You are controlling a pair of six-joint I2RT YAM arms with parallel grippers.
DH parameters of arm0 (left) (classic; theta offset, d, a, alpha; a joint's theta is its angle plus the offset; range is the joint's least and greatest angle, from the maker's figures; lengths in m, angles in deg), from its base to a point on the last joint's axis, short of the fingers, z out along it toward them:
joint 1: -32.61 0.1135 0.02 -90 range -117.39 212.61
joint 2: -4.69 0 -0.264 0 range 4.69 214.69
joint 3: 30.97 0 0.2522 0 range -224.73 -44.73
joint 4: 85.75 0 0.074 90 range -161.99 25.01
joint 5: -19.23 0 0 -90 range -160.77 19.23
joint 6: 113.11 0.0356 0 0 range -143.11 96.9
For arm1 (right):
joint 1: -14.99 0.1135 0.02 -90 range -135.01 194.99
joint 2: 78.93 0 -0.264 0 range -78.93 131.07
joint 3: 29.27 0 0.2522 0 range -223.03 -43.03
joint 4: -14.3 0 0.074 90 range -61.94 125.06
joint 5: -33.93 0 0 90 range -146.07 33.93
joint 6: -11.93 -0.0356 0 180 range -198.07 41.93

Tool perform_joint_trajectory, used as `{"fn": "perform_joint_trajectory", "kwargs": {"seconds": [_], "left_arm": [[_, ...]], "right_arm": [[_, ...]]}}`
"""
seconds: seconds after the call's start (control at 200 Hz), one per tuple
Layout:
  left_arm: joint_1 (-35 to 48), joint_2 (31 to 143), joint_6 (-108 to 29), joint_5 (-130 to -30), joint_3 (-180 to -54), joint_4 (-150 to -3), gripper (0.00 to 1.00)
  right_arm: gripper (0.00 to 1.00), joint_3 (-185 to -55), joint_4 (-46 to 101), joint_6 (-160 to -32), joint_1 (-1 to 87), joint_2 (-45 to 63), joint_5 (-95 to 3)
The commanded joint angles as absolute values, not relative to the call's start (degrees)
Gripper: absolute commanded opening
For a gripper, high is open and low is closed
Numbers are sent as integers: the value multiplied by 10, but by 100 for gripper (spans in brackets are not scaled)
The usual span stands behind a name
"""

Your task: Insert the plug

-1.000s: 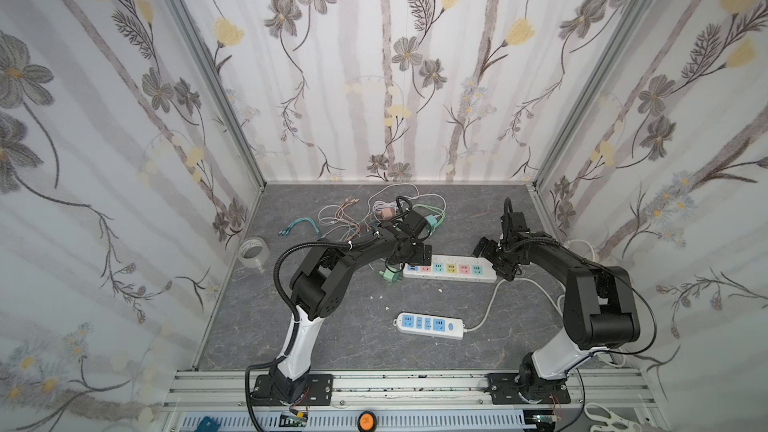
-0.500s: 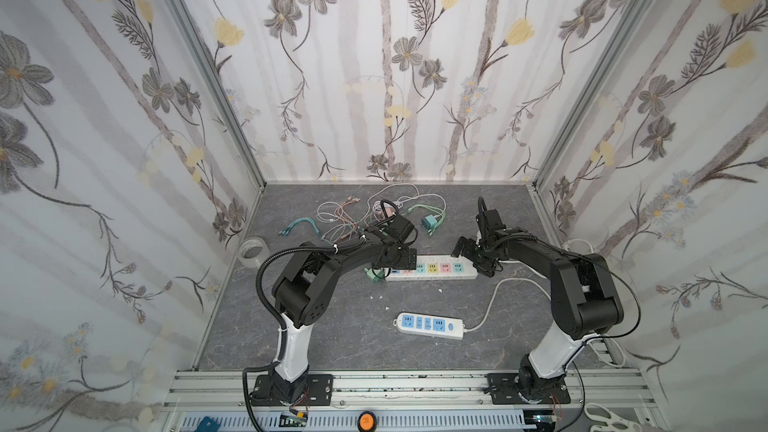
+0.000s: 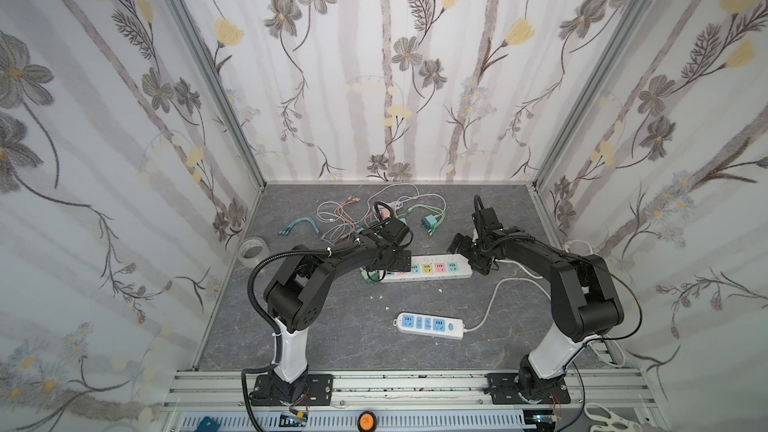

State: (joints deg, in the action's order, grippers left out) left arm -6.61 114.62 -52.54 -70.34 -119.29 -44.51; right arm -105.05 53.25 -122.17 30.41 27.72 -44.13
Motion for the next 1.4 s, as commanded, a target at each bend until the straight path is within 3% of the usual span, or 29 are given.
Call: {"fn": "perform_joint_trajectory", "kwargs": {"seconds": [0.0,0.36,0.655,0.769,1.399], "left_arm": [[-65,1133,-519,-682,-1199,-419,100],[-65,1053,-548,-579,-1170,-389,100],[-55,1019,-667,-528,-1131,-350,100],[-47,1019,-710,-550,-1113,-353,100],[-31,1114,-757,-614,-1136,-365,68]], "right_arm": [[99,-1052,526,-1220,305,259,-476],[99,-1075,584,-1153,307,180,-586],[99,-1027,564,-1116,305,50,-820],[99,-993,524,-1081,302,2,-820],[99,-929,442,-1047,296,-42,-712]]}}
